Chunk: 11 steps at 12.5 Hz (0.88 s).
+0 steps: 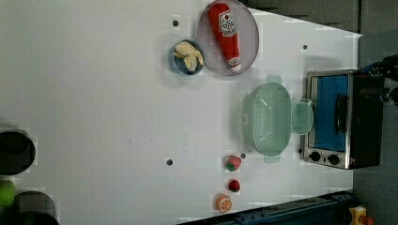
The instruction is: Drag strainer right to left.
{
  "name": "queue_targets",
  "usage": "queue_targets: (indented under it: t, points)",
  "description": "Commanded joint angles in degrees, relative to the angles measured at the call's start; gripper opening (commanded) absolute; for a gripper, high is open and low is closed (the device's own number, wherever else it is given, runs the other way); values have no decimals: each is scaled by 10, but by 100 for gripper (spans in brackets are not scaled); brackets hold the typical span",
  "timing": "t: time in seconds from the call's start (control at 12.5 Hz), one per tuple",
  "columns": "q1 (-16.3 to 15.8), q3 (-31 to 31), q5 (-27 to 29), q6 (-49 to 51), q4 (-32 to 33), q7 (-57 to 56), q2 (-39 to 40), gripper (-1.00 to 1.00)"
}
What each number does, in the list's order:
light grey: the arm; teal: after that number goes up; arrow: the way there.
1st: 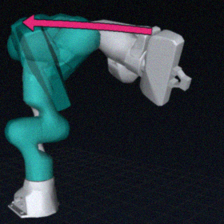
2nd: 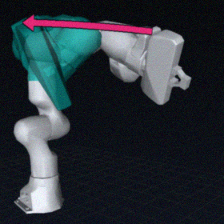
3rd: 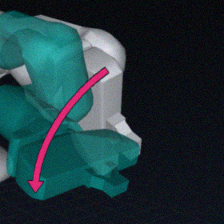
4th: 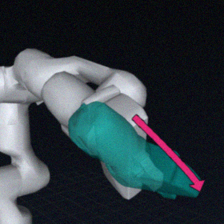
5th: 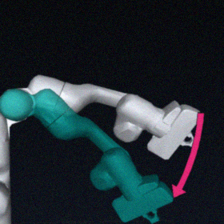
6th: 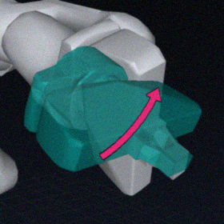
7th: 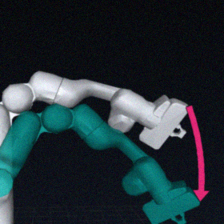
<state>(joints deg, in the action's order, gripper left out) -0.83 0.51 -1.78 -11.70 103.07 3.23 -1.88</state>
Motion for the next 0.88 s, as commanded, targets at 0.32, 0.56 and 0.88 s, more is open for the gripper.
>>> queue_targets:
  t: [0.32, 0.56, 0.88]
  points:
    - [-8, 29, -8, 124, 188, 15, -296, 100]
    - [-8, 28, -8, 83, 245, 27, -267, 100]
    - [-8, 27, -8, -93, 342, 84, -196, 100]
